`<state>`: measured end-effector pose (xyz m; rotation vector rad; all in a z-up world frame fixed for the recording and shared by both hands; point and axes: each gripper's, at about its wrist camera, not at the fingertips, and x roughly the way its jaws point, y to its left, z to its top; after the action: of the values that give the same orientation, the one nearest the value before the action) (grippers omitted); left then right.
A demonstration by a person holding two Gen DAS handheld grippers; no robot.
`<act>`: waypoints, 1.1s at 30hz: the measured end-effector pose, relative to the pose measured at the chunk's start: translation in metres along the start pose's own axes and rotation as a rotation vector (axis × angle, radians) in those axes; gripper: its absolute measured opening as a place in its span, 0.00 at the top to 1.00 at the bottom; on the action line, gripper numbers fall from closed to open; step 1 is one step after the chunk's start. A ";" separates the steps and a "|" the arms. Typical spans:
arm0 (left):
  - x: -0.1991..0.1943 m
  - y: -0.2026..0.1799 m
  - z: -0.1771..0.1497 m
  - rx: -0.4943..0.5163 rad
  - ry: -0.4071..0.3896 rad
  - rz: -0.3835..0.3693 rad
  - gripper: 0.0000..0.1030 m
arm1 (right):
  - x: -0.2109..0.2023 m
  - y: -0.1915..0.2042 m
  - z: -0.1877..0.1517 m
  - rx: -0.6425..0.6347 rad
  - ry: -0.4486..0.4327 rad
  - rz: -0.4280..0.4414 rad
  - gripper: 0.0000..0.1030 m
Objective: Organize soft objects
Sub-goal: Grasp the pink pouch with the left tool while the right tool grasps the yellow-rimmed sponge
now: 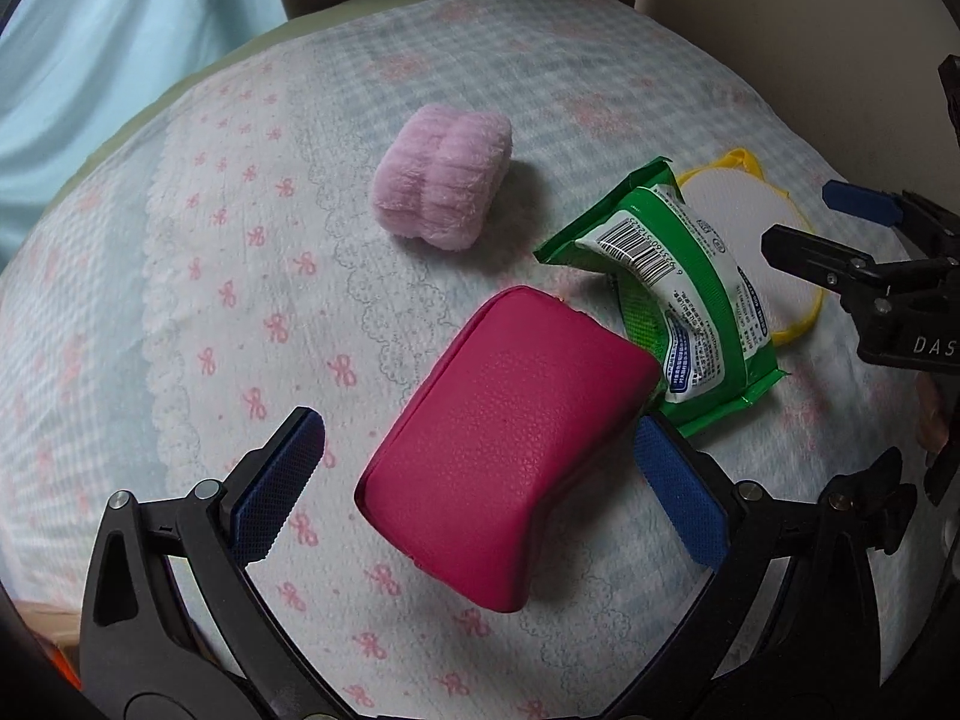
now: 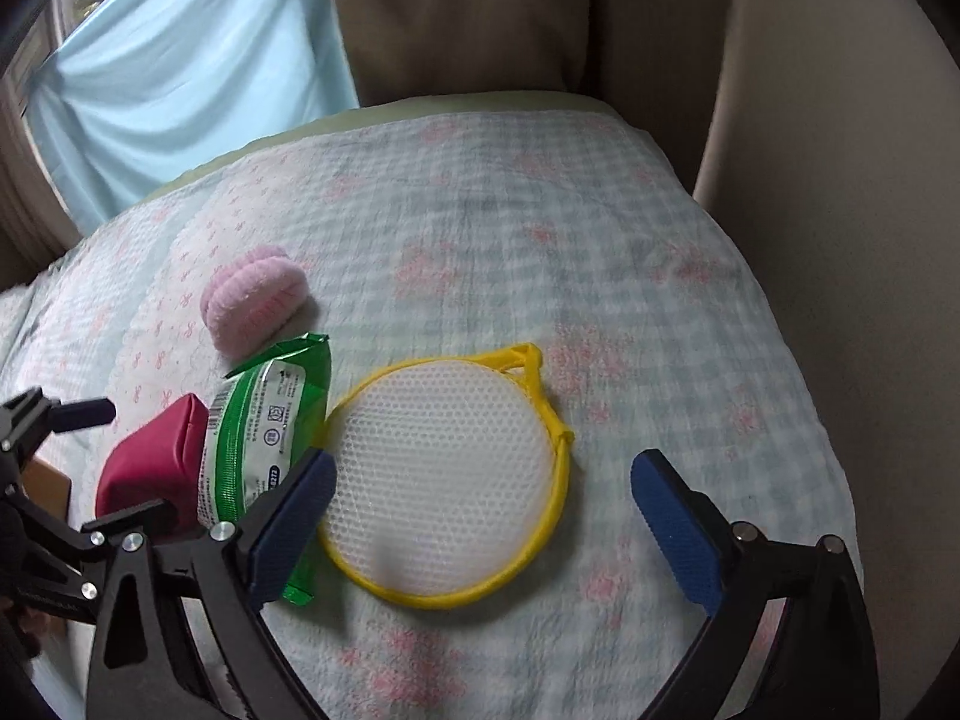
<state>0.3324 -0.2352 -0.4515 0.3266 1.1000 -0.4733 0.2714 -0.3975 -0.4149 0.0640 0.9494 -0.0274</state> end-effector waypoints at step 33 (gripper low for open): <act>0.006 -0.002 0.001 0.028 -0.020 -0.071 0.60 | 0.023 0.030 -0.009 -0.170 0.030 0.113 0.70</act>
<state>0.3348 -0.2388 -0.4566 0.3069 1.0889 -0.5545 0.2788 -0.3664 -0.4374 -0.0394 0.9736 0.1591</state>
